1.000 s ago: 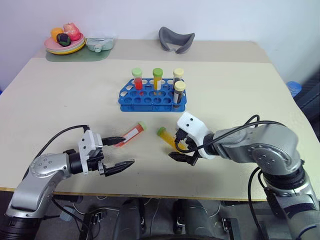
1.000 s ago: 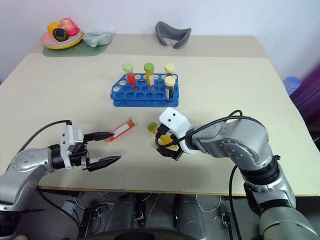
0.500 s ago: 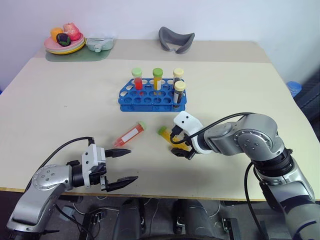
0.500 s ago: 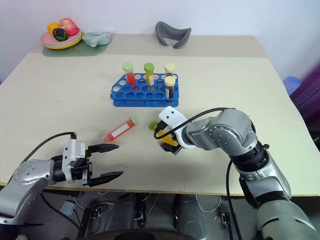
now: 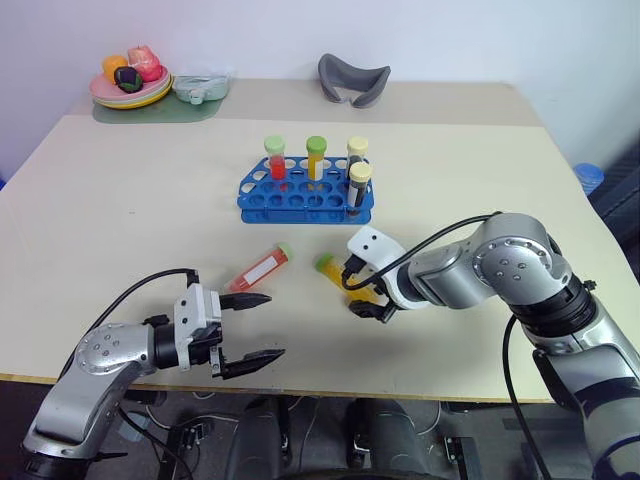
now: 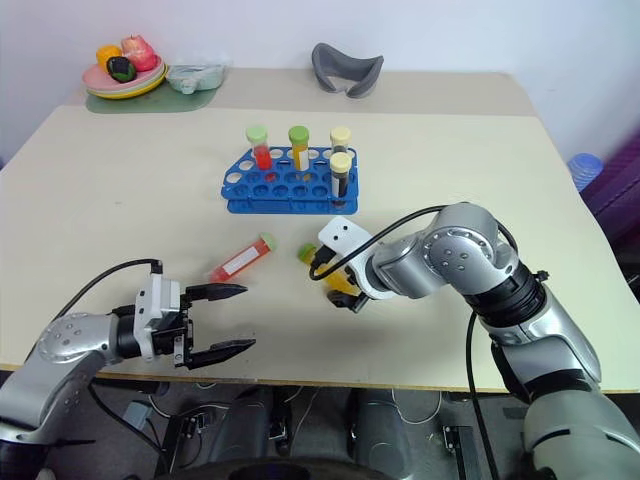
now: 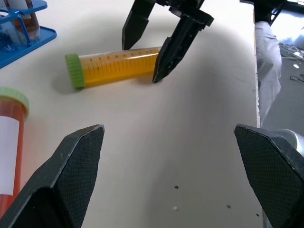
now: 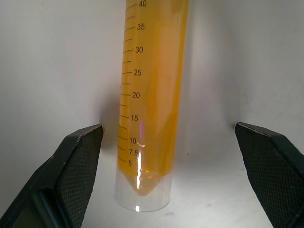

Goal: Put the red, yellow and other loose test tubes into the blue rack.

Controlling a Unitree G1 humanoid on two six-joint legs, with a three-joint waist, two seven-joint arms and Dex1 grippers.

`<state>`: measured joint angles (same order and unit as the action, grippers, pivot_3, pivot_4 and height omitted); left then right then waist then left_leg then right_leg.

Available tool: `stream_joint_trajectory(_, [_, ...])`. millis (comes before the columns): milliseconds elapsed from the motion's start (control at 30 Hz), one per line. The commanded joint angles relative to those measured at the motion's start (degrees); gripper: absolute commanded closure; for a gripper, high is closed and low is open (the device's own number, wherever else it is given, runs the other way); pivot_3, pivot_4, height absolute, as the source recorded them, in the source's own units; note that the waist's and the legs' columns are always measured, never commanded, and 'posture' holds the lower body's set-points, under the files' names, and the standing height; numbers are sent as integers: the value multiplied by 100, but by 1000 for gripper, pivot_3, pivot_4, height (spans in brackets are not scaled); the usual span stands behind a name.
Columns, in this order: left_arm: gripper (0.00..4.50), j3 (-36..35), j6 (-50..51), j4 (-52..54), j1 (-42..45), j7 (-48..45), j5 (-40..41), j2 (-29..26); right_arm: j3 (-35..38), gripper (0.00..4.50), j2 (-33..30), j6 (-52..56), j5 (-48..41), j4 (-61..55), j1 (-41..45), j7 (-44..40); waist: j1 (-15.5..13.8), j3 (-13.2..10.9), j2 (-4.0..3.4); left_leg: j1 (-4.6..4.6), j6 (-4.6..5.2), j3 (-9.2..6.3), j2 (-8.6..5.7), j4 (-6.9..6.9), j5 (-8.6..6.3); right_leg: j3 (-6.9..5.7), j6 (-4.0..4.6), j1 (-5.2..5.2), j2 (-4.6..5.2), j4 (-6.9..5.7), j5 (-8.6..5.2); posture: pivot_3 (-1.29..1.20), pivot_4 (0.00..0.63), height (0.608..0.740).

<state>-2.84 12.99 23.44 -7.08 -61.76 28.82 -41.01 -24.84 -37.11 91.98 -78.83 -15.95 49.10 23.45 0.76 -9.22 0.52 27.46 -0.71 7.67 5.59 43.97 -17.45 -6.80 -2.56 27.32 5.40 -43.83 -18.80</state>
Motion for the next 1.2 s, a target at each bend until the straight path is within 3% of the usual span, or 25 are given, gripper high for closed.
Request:
stream_joint_trajectory(33, [0, 11, -58, 156, -40, -4, 50, 23, -126, 26, -31, 52, -196, 62, 92, 214, 0, 0, 0, 0, 0, 0, 0, 0, 0, 0, 0, 0, 0, 0, 0, 0, 150, 669])
stream_joint_trajectory(800, [0, 48, -86, 175, -69, 29, 4, 33, -90, 26, 425, 52, -564, 726, 339, 1009, 32, 1, 0, -2, 0, 0, 8, -2, 0, 1, 1, 1, -7, 1, 0, 0, 150, 669])
stream_joint_trajectory(1000, [0, 37, -39, 241, -86, 97, 35, 22, -62, 2686, 470, 52, -525, 694, 368, 1023, 7, 1, 0, -2, 1, 1, 9, -1, 0, 1, 0, 0, -4, 2, 0, 0, 150, 669])
stream_joint_trajectory(1200, [0, 58, 7, 277, -40, 157, 51, 27, -10, 2686, 497, 52, -517, 689, 354, 1028, 8, 0, 0, -1, 1, 0, 8, -3, -1, 1, 0, 0, -4, 4, 0, 0, 150, 669])
